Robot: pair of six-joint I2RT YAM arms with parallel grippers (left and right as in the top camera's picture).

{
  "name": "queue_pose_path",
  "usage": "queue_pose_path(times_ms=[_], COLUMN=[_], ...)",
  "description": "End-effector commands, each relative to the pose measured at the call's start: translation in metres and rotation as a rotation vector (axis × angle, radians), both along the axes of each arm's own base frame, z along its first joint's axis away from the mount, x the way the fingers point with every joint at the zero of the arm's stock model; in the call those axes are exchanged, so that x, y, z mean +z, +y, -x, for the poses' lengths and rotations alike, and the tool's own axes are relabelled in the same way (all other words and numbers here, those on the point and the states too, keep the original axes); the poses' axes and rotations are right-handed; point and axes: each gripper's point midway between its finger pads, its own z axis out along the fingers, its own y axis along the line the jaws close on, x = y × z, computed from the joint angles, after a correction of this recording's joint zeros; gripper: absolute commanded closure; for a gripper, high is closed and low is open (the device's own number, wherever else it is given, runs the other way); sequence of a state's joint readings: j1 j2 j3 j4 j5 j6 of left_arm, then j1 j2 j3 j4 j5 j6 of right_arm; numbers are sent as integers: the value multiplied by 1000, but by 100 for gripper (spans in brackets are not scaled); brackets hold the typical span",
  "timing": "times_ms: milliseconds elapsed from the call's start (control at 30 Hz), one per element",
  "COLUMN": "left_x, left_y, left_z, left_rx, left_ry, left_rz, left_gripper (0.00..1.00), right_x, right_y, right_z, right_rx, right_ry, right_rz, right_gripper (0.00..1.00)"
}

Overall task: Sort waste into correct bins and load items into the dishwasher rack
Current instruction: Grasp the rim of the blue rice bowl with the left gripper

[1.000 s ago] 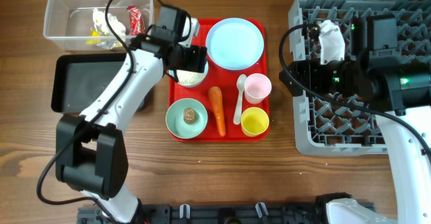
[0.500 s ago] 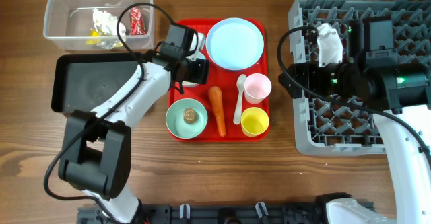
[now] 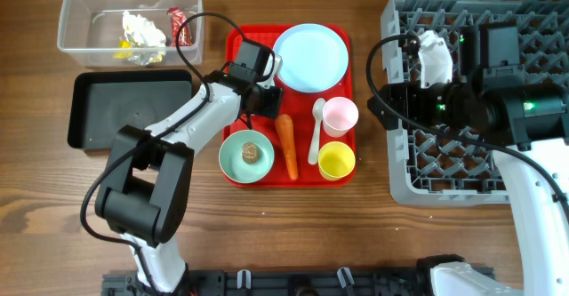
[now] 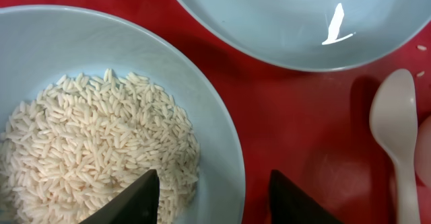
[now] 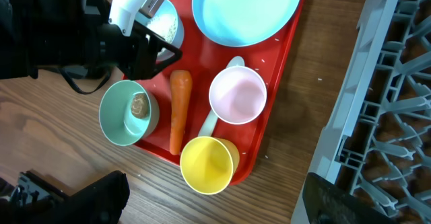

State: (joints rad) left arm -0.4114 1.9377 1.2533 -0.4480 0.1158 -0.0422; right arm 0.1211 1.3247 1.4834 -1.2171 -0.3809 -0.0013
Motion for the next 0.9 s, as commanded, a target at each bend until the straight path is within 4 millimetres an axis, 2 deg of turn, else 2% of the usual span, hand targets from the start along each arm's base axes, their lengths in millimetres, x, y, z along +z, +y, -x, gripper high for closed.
queue_pose_path(times_ms=[0, 200, 400, 633, 867], left_x=[-5, -3, -2, 11, 54], left_y=[1, 0, 0, 7, 9], left_z=[-1, -4, -5, -9, -14], left_rx=[-6, -6, -4, 46, 62], left_ry=[-8, -19, -23, -54, -145], left_rz=[-15, -11, -8, -27, -4], left_gripper=[60, 75, 96, 96, 96], right_x=[-4, -5, -5, -5, -5], right_y=[0, -2, -2, -2, -2], right_z=[-2, -2, -2, -2, -2], right_rx=[-1, -8, -8, -8, -8], right_ry=[9, 8, 9, 8, 8], right_rz=[8, 20, 20, 21, 21], right_gripper=[15, 15, 15, 15, 15])
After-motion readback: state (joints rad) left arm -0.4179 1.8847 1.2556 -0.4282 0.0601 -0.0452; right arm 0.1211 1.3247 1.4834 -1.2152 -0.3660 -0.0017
